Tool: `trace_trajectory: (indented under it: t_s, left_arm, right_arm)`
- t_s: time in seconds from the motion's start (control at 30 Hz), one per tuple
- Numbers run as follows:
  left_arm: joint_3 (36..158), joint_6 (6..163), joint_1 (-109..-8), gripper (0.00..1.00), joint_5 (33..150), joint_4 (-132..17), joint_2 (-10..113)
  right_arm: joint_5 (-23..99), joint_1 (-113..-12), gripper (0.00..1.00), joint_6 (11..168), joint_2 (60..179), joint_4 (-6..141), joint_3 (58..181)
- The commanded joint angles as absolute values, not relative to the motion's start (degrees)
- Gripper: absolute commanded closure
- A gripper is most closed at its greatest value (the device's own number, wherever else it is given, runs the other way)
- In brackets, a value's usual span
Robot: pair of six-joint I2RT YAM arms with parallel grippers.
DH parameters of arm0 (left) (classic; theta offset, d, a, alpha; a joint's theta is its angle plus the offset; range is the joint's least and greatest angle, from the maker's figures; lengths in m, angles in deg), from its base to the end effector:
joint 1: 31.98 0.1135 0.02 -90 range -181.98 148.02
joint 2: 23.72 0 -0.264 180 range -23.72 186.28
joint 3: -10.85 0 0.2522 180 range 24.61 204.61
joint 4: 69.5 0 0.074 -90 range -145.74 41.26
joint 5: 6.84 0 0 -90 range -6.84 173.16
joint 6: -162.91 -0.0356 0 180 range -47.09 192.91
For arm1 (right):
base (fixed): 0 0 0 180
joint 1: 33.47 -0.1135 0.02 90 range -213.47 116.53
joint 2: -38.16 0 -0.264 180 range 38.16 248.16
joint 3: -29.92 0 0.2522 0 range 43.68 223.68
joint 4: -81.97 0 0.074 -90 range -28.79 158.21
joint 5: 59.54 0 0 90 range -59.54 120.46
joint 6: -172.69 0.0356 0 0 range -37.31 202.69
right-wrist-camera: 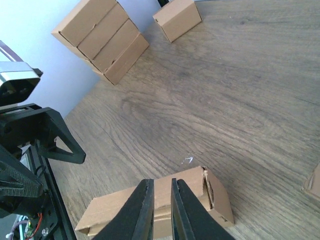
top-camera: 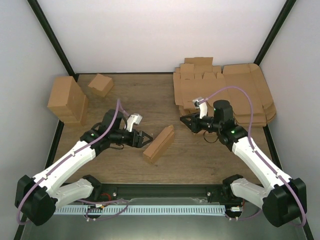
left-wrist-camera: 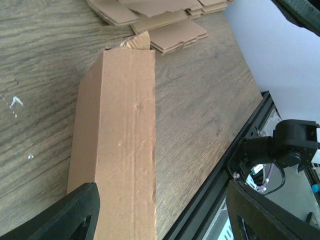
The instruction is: Fold the paper box
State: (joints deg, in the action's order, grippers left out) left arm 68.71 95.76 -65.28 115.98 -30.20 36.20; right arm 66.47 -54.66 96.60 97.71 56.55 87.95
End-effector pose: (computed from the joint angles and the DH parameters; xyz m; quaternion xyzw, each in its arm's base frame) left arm 0.1714 -0.1357 0.2642 0.1955 0.8599 -0.4131 0.2274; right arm 0.2068 0.1026 0.2878 -0.2128 0.7987 0.4012 0.3947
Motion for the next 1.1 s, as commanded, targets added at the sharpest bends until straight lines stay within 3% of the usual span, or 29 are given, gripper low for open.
trace_trajectory:
  t_s: [0.0, 0.33, 1.07]
  left_arm:
    - [70.2, 92.5, -65.3, 0.26, 115.0, -26.8, 35.9]
    - [70.6, 89.7, -65.4, 0.01, 113.2, -23.8, 34.9]
    - [72.2, 91.2, -67.6, 0.0, 111.7, -25.4, 38.5]
  right_arm:
    - [65.5, -54.5, 0.86, 93.8, 97.2, 52.6, 91.4]
    - [67.8, -54.5, 0.79, 94.5, 95.7, 53.7, 89.6]
    - [65.7, -54.5, 0.73, 89.9, 93.8, 54.3, 87.9]
